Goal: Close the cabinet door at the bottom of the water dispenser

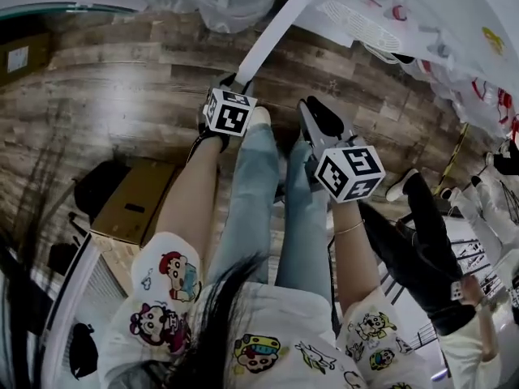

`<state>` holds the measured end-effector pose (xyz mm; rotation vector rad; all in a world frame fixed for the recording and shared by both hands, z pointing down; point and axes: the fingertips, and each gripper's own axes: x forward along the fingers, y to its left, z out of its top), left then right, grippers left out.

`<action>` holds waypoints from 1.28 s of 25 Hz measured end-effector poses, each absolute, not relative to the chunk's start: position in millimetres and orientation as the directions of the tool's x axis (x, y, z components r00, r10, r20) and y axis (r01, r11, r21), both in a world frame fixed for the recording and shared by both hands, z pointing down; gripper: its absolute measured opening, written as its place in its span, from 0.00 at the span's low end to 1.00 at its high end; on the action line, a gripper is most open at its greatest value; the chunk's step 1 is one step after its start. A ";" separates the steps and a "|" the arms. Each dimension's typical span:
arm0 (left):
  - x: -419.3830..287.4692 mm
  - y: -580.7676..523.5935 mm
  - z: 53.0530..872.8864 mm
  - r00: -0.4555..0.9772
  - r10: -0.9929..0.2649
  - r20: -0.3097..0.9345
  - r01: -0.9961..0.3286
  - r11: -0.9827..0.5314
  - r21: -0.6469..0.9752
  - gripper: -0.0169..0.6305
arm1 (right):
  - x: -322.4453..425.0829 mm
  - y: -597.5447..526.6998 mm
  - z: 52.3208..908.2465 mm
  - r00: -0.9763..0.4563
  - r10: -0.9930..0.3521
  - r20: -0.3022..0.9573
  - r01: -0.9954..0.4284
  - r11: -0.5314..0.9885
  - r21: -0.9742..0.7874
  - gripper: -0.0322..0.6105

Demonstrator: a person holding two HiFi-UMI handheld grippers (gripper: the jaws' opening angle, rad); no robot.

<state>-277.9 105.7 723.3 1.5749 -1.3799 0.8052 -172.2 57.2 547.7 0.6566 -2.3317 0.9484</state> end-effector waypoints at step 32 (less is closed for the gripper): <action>-126.3 75.5 725.2 0.033 -0.325 0.945 -0.891 0.419 0.175 0.28 | 43.1 20.8 609.0 -0.559 -0.478 0.678 -0.826 0.252 -0.503 0.16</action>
